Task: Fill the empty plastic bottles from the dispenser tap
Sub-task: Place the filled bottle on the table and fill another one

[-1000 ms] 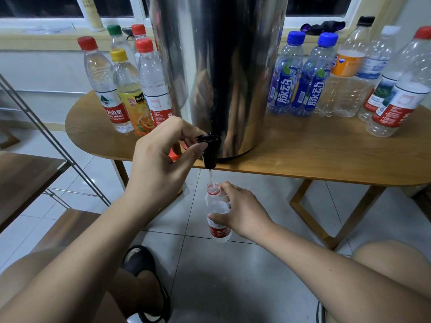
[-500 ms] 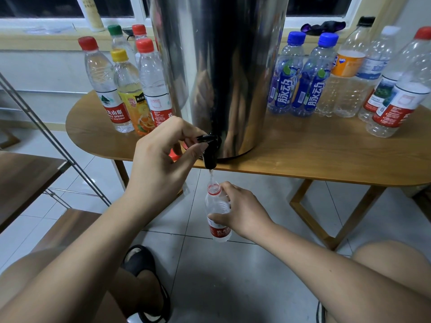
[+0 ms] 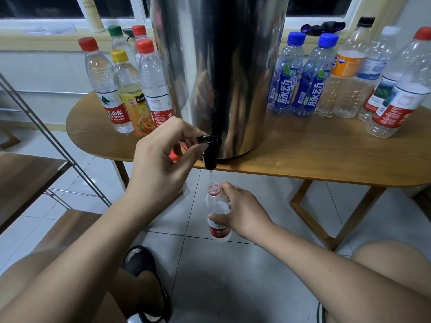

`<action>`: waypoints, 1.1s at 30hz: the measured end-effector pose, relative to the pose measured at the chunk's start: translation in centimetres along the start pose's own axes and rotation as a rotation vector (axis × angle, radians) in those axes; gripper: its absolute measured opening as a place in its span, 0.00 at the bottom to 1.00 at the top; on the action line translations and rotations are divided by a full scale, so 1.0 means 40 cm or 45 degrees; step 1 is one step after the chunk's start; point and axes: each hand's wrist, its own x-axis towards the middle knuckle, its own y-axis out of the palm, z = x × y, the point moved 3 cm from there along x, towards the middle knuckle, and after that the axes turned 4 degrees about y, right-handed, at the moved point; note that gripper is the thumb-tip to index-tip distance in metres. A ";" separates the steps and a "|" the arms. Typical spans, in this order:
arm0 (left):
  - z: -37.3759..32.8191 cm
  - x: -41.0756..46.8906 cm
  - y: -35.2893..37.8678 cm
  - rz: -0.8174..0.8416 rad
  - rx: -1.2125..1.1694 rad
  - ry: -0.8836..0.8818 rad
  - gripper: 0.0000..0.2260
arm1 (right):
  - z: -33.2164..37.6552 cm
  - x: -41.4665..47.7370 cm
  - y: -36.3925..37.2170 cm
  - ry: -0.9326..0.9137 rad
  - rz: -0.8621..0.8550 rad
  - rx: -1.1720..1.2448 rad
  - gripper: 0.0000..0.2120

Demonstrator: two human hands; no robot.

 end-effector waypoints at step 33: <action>-0.011 0.002 -0.002 0.002 -0.013 0.007 0.12 | 0.015 -0.004 -0.002 -0.020 -0.007 0.030 0.30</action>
